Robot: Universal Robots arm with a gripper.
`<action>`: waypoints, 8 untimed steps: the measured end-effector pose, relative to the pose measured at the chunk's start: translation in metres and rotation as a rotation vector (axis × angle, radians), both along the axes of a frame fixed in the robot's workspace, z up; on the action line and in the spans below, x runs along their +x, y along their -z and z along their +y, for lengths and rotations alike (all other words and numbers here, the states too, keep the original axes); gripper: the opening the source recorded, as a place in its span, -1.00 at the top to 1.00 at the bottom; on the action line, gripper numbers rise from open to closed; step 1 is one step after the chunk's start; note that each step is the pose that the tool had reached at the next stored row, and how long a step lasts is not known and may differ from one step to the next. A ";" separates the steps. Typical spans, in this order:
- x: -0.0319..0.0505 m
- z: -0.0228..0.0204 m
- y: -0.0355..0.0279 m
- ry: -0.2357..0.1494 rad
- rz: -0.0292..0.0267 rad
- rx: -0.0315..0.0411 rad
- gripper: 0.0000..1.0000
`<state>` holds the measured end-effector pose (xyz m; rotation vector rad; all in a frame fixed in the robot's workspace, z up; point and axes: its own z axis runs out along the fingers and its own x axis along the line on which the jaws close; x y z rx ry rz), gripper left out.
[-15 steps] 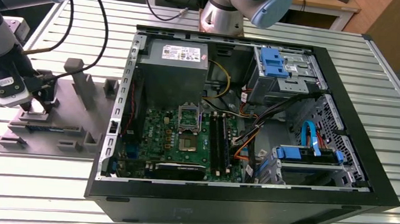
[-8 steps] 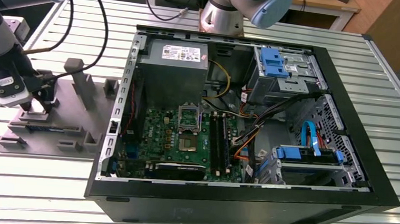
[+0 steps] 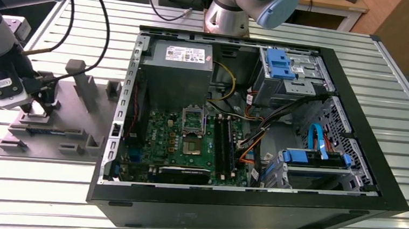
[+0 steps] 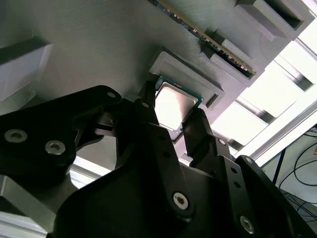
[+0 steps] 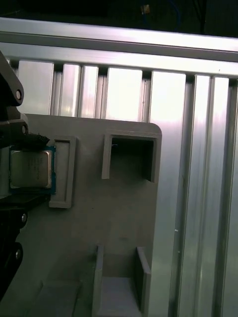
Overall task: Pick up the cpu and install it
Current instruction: 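Pick up the cpu and move it towards the insertion slot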
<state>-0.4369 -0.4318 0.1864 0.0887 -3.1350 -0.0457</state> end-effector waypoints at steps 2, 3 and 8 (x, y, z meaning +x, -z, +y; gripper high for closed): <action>-0.0001 0.0000 -0.0011 0.000 0.0003 -0.0002 0.06; -0.0001 0.0000 -0.0021 0.000 0.0002 -0.0002 0.06; 0.0000 0.0000 -0.0111 0.000 0.0000 0.0000 0.06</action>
